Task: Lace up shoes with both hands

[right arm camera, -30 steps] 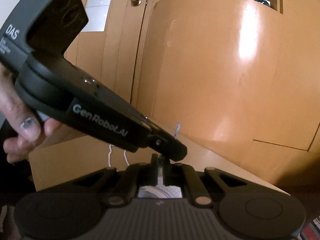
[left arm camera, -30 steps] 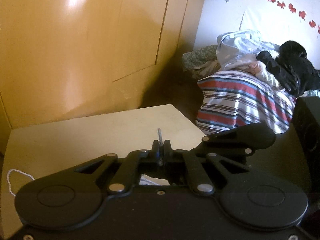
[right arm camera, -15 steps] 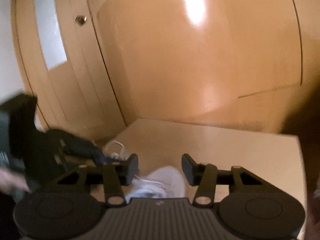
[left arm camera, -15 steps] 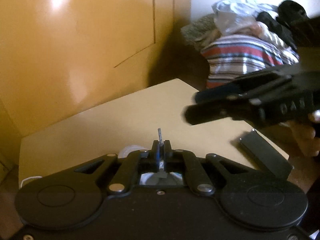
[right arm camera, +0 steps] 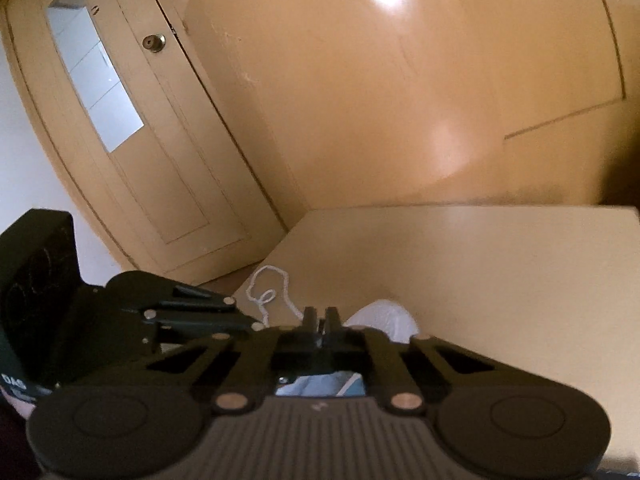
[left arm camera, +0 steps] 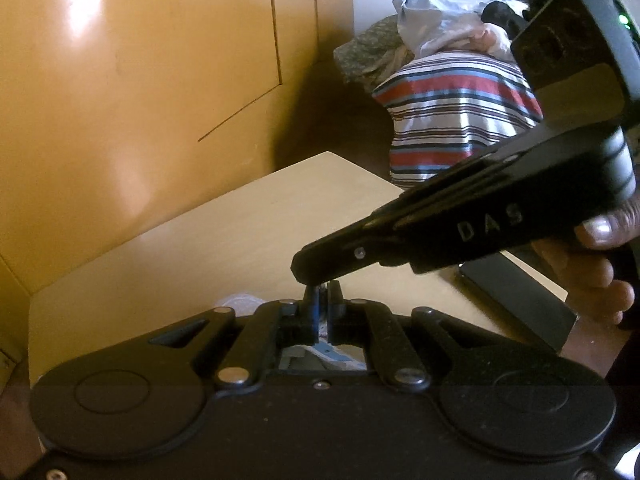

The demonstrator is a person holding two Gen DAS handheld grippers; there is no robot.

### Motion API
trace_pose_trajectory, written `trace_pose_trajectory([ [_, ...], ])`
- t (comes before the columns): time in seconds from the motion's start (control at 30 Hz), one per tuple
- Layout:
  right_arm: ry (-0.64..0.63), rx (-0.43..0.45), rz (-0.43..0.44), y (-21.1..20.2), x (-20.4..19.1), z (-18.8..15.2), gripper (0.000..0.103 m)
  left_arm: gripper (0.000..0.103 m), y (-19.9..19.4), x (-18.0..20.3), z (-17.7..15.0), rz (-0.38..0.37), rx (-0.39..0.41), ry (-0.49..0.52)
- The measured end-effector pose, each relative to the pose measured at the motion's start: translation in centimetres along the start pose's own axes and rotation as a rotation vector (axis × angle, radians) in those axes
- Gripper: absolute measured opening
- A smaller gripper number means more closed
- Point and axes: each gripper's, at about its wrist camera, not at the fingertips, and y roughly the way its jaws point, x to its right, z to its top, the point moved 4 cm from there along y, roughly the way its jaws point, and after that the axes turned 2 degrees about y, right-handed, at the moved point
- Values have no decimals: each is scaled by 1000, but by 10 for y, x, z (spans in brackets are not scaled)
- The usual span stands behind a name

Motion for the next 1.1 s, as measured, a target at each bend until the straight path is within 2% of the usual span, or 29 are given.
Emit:
trace_pose_trajectory([
  [0.13,89,16,32,20,11,11,3,2,-3,0,3,13,13,1],
  [0.6,82,32,14,8,14,10,3,4,-4,4,4,19,16,12],
  [0.7,78,25,15,6,11,3,3,1,-4,4,4,17,18,9],
  [0.73,82,29,11,3,11,3,3,0,-6,1,5,36,20,13],
  [0.8,90,36,3,-1,13,4,11,0,-12,-14,10,123,38,29],
  [0.83,94,39,-2,-3,13,4,12,0,-20,-28,14,196,57,25],
  [0.93,46,33,-37,-12,20,7,14,0,-61,-92,33,500,142,-13],
  [0.97,11,15,-53,-12,19,4,17,0,-73,-102,38,556,160,-8],
  [1.03,-60,-19,-86,-13,18,-1,20,0,-98,-119,48,591,200,-31],
  [1.1,-121,-65,-97,-9,15,-10,27,0,-98,-117,48,540,210,-48],
])
